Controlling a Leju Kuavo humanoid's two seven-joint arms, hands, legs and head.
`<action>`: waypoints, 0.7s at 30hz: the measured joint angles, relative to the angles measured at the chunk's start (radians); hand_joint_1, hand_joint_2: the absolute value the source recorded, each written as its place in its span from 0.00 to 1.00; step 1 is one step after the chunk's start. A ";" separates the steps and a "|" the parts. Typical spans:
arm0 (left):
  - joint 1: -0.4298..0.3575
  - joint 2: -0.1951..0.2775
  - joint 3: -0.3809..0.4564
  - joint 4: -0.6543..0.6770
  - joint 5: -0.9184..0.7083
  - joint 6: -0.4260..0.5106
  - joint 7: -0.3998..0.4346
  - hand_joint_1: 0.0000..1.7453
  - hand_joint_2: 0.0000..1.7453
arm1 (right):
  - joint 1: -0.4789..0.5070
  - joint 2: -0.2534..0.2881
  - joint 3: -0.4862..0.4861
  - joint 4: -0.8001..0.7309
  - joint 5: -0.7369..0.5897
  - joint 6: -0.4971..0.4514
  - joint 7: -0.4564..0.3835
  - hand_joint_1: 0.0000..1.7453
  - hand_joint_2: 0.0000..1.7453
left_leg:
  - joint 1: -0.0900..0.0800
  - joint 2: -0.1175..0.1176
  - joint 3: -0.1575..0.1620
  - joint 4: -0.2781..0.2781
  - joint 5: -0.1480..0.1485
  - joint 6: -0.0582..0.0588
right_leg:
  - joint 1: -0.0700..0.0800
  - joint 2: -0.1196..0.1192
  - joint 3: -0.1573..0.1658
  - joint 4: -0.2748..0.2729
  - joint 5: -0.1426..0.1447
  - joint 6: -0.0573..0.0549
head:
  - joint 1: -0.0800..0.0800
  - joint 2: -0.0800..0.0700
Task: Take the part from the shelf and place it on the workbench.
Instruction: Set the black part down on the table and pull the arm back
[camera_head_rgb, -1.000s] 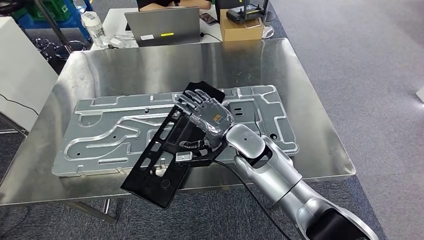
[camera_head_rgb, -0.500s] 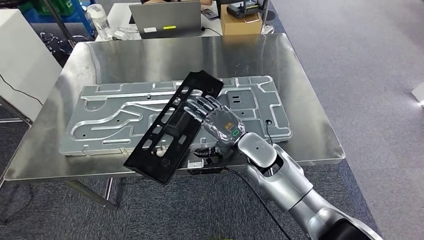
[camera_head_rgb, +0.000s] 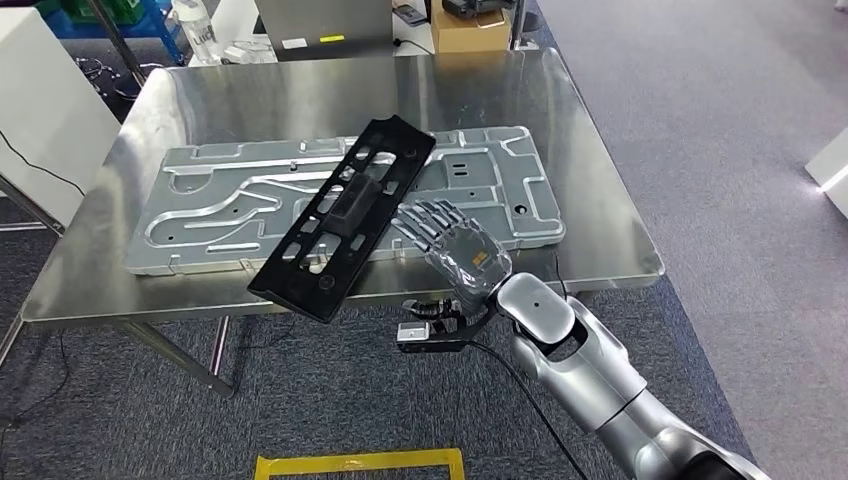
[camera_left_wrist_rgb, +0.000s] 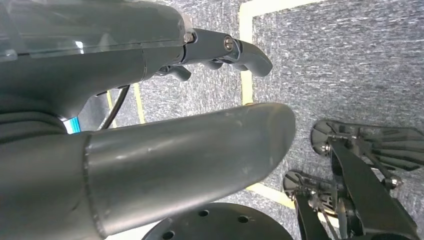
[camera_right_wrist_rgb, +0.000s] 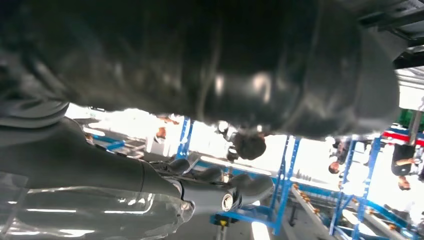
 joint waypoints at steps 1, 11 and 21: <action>0.001 0.000 0.000 0.000 -0.001 0.000 0.000 0.00 0.00 | 0.000 0.000 -0.001 0.000 0.000 0.000 -0.001 0.00 0.00 | 0.002 -0.001 -0.007 0.009 -0.013 -0.005 | -0.001 -0.002 -0.007 -0.002 0.010 -0.010 | 0.000 0.000; -0.002 0.002 0.000 0.000 -0.001 -0.001 0.000 0.00 0.00 | -0.004 0.005 -0.001 0.003 0.003 0.005 -0.005 0.00 0.00 | 0.007 -0.005 0.113 0.101 -0.138 -0.015 | -0.001 -0.006 -0.150 0.014 0.120 -0.014 | 0.000 0.000; -0.003 0.001 0.000 0.000 -0.001 0.000 0.000 0.00 0.00 | -0.013 0.012 -0.001 0.009 0.005 0.006 -0.005 0.00 0.00 | 0.003 0.003 0.100 -0.030 -0.079 0.049 | -0.004 -0.004 -0.228 0.253 -0.051 0.032 | 0.000 0.000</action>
